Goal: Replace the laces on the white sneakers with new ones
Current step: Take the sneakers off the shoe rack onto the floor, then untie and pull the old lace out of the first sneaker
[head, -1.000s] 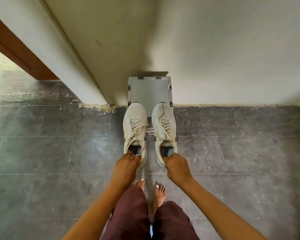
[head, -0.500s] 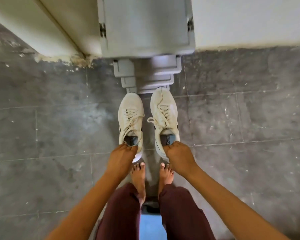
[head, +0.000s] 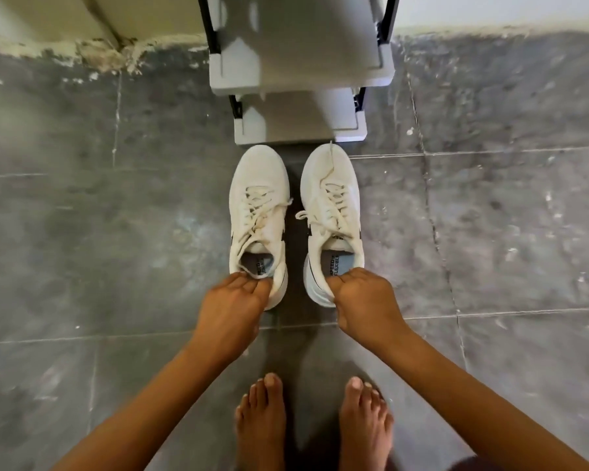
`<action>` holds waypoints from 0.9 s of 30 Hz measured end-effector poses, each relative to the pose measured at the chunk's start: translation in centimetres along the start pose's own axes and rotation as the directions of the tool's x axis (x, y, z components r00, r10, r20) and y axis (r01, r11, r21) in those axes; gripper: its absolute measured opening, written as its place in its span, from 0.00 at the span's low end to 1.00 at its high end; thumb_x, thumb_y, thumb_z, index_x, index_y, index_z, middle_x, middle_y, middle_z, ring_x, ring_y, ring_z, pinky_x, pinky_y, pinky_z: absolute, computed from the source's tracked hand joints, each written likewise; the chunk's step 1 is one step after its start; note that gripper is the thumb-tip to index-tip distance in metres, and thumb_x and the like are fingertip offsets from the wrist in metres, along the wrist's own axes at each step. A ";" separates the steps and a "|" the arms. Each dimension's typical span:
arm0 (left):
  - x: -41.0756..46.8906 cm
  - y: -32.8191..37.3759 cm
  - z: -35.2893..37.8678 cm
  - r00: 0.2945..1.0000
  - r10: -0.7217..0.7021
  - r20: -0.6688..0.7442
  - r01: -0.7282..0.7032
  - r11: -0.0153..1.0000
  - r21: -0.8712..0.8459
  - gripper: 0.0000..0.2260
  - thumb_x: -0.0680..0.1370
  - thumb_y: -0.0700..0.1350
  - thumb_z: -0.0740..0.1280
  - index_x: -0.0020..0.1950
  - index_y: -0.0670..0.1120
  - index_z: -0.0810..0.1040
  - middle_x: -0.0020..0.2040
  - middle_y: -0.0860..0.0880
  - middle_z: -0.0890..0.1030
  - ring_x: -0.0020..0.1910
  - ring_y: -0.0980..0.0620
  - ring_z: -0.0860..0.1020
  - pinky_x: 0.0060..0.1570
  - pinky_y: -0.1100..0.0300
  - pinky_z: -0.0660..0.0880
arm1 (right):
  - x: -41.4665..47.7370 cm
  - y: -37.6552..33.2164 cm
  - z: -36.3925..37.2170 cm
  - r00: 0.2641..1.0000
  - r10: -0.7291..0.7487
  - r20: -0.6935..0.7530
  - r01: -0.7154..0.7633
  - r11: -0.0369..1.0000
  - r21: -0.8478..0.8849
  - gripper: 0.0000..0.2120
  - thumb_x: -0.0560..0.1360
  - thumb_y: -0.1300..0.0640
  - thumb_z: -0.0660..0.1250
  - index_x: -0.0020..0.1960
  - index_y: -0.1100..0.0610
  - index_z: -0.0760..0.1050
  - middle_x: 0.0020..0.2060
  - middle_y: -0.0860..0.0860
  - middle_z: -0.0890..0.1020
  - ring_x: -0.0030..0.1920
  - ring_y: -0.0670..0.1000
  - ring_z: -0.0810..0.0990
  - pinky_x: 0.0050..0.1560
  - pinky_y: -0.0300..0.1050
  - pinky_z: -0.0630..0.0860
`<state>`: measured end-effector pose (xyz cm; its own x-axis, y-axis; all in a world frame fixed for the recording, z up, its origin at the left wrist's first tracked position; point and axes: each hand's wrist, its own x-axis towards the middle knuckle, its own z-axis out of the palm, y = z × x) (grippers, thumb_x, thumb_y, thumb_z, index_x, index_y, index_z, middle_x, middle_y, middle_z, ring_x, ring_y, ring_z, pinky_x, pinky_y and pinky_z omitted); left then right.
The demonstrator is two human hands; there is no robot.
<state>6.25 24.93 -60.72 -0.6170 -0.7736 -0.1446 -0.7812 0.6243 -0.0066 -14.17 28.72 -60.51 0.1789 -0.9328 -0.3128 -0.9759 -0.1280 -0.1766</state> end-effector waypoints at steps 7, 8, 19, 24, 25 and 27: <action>-1.9 0.6 0.4 0.993 -0.071 0.091 0.067 0.997 0.049 0.16 0.74 0.44 0.65 0.62 0.49 0.74 0.52 0.47 0.82 0.51 0.46 0.79 0.47 0.57 0.75 | -2.0 -1.3 1.2 1.000 -0.030 0.001 0.030 0.997 -0.078 0.14 0.71 0.62 0.62 0.55 0.56 0.74 0.49 0.55 0.80 0.51 0.57 0.77 0.44 0.43 0.69; -1.9 0.7 0.8 0.991 -0.075 0.107 0.070 0.996 0.046 0.16 0.75 0.45 0.64 0.63 0.49 0.73 0.53 0.48 0.81 0.52 0.47 0.79 0.48 0.57 0.75 | -2.0 -1.4 1.7 0.999 -0.032 0.017 0.034 0.997 -0.074 0.13 0.71 0.62 0.62 0.55 0.57 0.75 0.49 0.56 0.80 0.50 0.57 0.77 0.43 0.43 0.67; -2.9 2.4 0.6 0.968 -0.178 0.179 0.173 0.984 0.045 0.13 0.75 0.42 0.61 0.60 0.49 0.72 0.52 0.47 0.80 0.53 0.45 0.78 0.46 0.54 0.74 | -2.2 -2.0 2.2 0.999 -0.054 -0.007 0.053 0.994 -0.098 0.11 0.74 0.60 0.60 0.56 0.59 0.73 0.51 0.57 0.80 0.52 0.59 0.78 0.41 0.46 0.66; -3.7 2.9 -2.0 0.947 -0.228 0.228 0.255 0.962 -0.098 0.19 0.77 0.44 0.63 0.68 0.50 0.70 0.64 0.47 0.75 0.63 0.45 0.73 0.59 0.53 0.72 | -3.2 -2.1 -0.1 0.998 -0.031 0.055 0.030 1.000 0.009 0.18 0.74 0.55 0.64 0.63 0.55 0.71 0.60 0.54 0.77 0.60 0.57 0.75 0.54 0.47 0.72; -4.1 2.8 -3.0 0.950 -0.211 0.229 0.250 0.956 -0.155 0.19 0.77 0.46 0.64 0.68 0.50 0.70 0.65 0.49 0.74 0.64 0.46 0.72 0.61 0.53 0.71 | -3.6 -2.1 -0.7 0.998 -0.034 0.054 0.031 0.998 0.046 0.20 0.74 0.54 0.65 0.65 0.53 0.70 0.61 0.53 0.76 0.61 0.56 0.74 0.56 0.46 0.72; -5.3 2.3 -5.0 0.959 -0.201 0.198 0.243 0.944 -0.222 0.18 0.77 0.49 0.65 0.67 0.52 0.72 0.66 0.50 0.74 0.64 0.47 0.72 0.62 0.54 0.70 | -4.9 -2.4 -2.0 0.999 -0.024 0.039 0.018 0.990 0.139 0.22 0.74 0.52 0.66 0.67 0.53 0.69 0.64 0.51 0.75 0.63 0.54 0.74 0.59 0.44 0.70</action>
<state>7.24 29.94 -55.01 -0.4162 -0.8458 -0.3338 -0.9089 0.3769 0.1784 -12.95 32.92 -56.68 0.2069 -0.9155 -0.3449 -0.9458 -0.0969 -0.3101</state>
